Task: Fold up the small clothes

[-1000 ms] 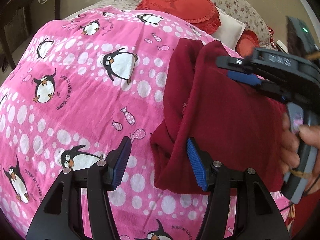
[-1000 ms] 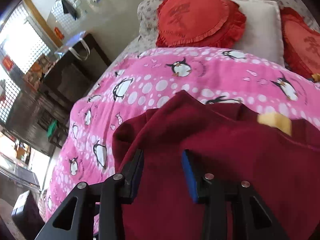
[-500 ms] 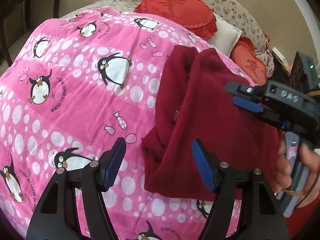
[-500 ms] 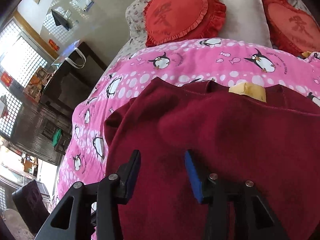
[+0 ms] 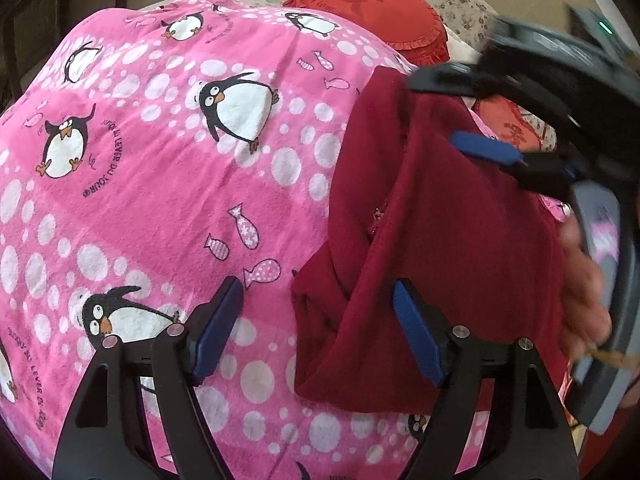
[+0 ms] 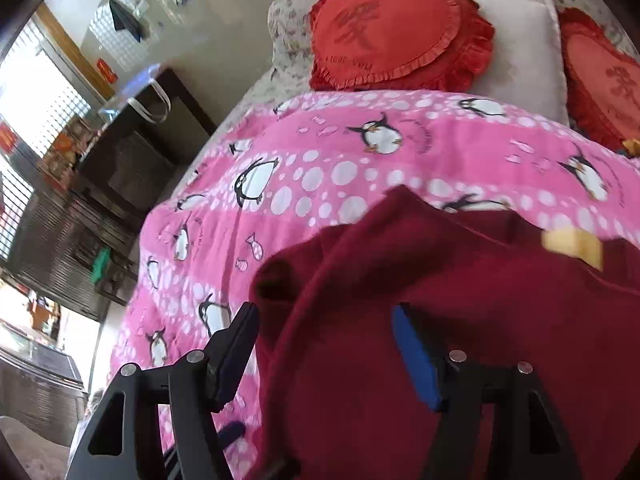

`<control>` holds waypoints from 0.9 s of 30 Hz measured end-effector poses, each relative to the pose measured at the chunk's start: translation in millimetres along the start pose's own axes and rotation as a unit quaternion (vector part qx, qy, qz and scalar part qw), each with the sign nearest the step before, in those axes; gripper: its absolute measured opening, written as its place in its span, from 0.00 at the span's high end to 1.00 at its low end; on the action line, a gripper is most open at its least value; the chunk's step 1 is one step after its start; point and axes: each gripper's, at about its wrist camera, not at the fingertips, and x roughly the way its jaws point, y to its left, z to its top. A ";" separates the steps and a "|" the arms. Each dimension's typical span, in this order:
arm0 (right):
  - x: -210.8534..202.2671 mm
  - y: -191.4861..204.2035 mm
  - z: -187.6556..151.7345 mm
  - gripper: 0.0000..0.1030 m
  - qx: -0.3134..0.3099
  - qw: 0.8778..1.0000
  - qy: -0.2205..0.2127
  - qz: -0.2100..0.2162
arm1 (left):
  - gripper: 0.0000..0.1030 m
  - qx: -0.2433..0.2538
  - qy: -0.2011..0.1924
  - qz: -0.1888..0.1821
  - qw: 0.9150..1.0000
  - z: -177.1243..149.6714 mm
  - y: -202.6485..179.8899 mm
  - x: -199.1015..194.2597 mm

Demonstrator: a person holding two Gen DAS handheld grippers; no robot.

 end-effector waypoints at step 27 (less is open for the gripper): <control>-12.5 -13.1 -4.7 0.77 -0.029 0.998 -0.003 0.047 | 0.23 0.084 -0.039 -0.050 0.994 17.2 -16.9 -17.7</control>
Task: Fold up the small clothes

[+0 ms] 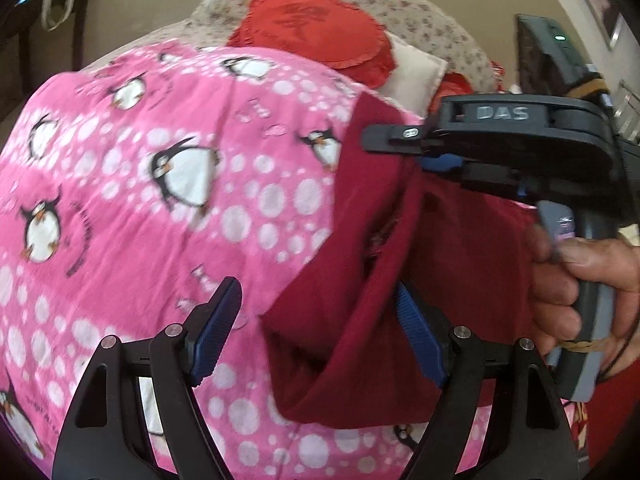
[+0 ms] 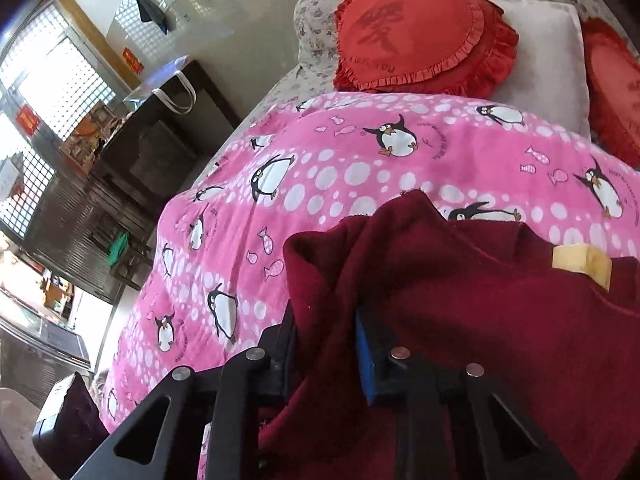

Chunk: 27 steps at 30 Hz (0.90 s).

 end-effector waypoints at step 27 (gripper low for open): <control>14.2 13.4 8.5 0.56 -0.010 0.998 0.035 -0.060 | 0.39 0.014 0.027 -0.008 0.999 5.7 -12.6 38.6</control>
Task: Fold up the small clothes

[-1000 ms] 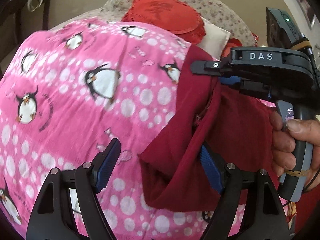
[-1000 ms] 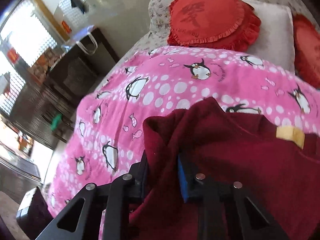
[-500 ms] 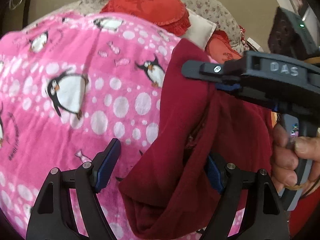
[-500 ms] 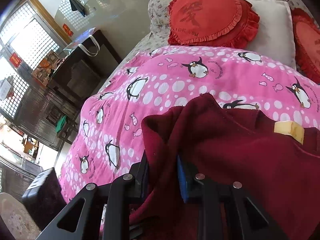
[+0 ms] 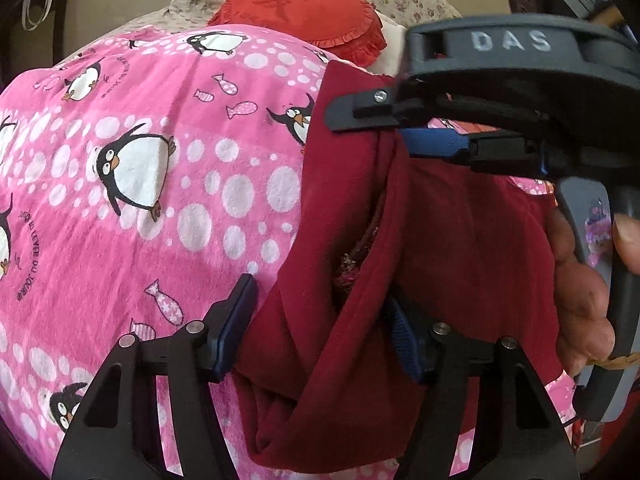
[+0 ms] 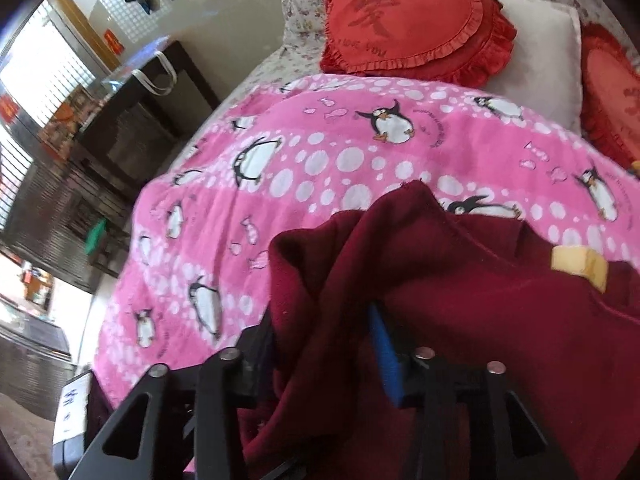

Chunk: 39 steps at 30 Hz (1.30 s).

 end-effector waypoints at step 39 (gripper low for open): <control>-46.3 -9.6 -19.1 0.81 -0.024 0.998 -0.045 0.034 | 0.70 0.033 -0.030 0.012 0.999 -6.0 -71.2 -54.9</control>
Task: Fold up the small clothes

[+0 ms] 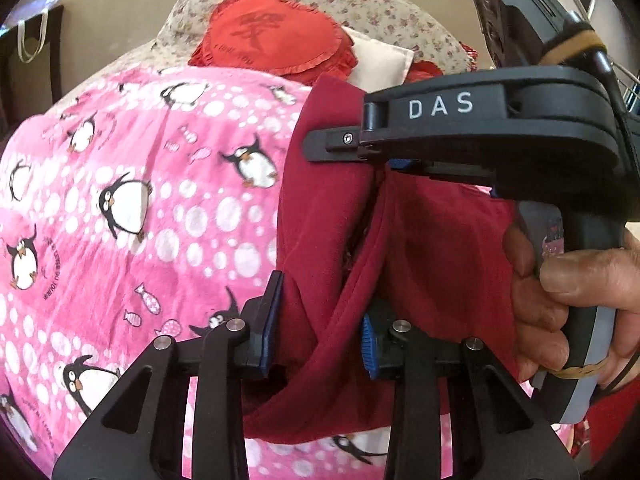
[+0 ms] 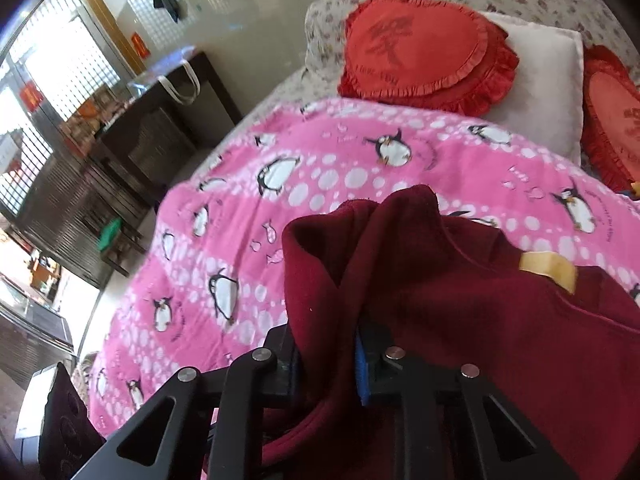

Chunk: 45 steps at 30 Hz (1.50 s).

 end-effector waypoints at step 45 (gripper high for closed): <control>-143.6 -232.3 -116.4 0.85 0.177 0.976 -0.093 -0.091 | 0.60 0.136 0.106 -0.141 0.975 -15.0 -243.1 56.2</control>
